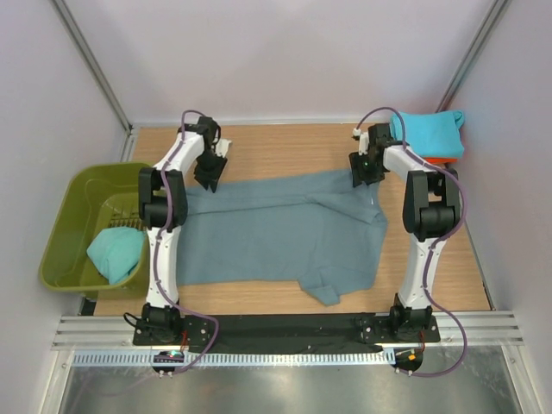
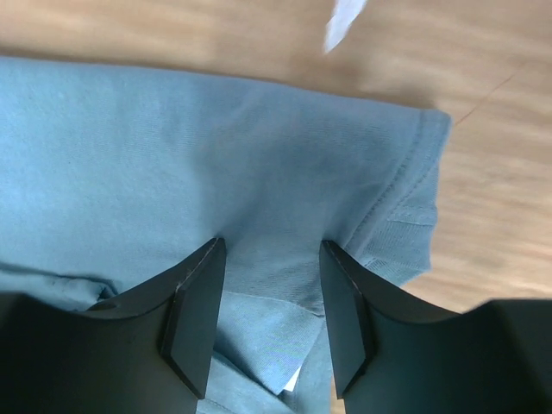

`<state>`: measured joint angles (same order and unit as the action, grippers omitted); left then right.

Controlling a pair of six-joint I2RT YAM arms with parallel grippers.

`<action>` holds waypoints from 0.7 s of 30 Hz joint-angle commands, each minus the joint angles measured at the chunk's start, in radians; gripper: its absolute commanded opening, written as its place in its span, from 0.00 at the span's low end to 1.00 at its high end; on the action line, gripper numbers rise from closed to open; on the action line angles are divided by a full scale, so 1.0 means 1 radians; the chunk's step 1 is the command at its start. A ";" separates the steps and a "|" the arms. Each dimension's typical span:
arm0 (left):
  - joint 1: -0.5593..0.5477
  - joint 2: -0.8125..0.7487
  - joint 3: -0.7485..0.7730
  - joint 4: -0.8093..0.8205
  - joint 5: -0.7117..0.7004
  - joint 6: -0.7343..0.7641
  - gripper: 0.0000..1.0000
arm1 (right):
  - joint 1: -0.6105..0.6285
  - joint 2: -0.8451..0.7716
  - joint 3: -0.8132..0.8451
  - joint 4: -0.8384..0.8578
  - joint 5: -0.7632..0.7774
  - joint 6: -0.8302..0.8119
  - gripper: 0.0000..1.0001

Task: Fold and stack the t-shirts
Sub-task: Fold the tshirt

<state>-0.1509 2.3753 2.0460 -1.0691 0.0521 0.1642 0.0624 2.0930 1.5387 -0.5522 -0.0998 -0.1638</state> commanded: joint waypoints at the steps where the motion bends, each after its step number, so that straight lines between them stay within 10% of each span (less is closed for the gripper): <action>1: -0.009 0.058 0.083 -0.014 -0.034 0.005 0.33 | -0.050 0.053 0.066 0.052 0.043 0.015 0.52; 21: -0.070 0.190 0.468 0.139 -0.242 -0.005 0.50 | -0.075 0.194 0.388 0.043 0.063 0.035 0.53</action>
<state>-0.2184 2.5965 2.4538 -1.0210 -0.1143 0.1749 -0.0143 2.3348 1.9038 -0.5182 -0.0750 -0.1509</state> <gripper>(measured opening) 0.465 0.524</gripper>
